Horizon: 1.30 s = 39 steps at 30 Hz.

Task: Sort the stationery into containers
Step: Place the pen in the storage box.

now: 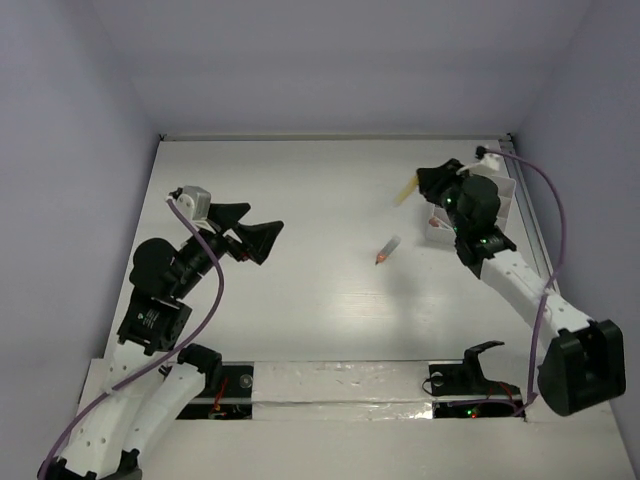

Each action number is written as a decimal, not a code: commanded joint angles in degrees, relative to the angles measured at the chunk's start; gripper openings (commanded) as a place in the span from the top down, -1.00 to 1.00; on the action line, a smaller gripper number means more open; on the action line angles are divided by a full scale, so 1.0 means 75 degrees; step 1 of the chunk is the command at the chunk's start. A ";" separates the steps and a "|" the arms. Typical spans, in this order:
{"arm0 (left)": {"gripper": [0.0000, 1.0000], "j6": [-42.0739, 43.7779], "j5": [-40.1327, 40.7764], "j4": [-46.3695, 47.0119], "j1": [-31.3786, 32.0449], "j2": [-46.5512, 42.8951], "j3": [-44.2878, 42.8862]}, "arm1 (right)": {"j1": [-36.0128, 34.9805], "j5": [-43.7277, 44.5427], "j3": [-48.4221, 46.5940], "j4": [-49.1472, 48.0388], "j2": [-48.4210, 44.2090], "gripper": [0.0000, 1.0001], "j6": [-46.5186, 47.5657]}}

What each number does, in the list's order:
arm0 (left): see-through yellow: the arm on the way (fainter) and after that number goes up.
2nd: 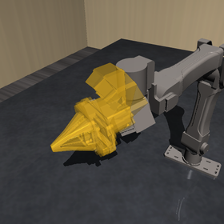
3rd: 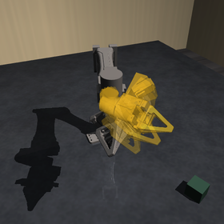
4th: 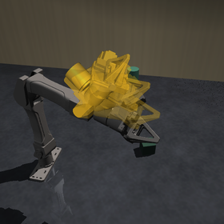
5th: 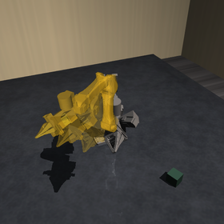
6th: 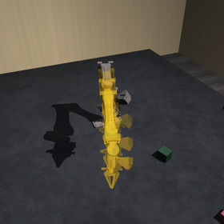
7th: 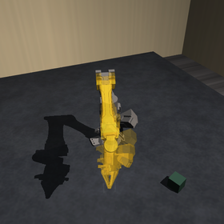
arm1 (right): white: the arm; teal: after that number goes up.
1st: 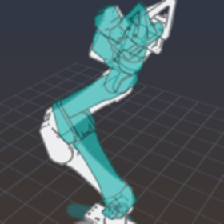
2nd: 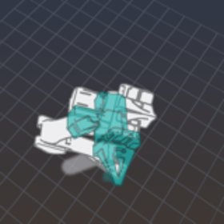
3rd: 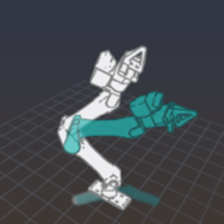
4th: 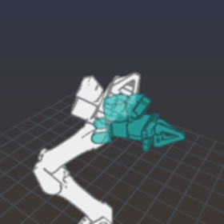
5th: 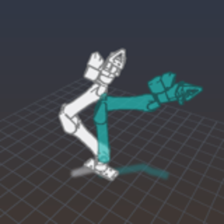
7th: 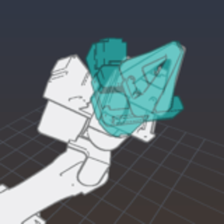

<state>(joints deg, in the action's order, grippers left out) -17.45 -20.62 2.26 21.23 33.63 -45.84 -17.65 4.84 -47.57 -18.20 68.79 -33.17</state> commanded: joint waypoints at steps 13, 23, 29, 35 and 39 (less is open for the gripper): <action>-0.98 0.1050 0.1683 -0.0606 0.1434 -0.0768 0.0488 | 0.2059 0.5048 0.0765 0.0939 -0.1462 1.00 0.1949; -0.98 0.1085 0.2058 -0.0676 0.1856 -0.1108 0.0511 | 0.2810 0.4652 0.0239 0.0902 -0.0104 1.00 0.1810; -0.98 0.1108 0.2140 -0.0677 0.1856 -0.1214 0.0511 | 0.2904 0.4241 -0.0079 0.0844 0.0682 1.00 0.1528; -0.98 0.1108 0.2140 -0.0677 0.1856 -0.1214 0.0523 | 0.2904 0.3984 -0.0185 0.0973 0.1162 1.00 0.1247; -0.98 0.1108 0.2129 -0.0653 0.1856 -0.1202 0.0534 | 0.2974 0.3913 -0.0044 0.1113 0.1163 0.90 0.0954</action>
<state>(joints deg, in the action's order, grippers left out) -9.85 -5.08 -4.49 34.85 24.97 -42.09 3.81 34.35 -46.57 -8.91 77.82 -23.44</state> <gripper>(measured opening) 0.989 0.295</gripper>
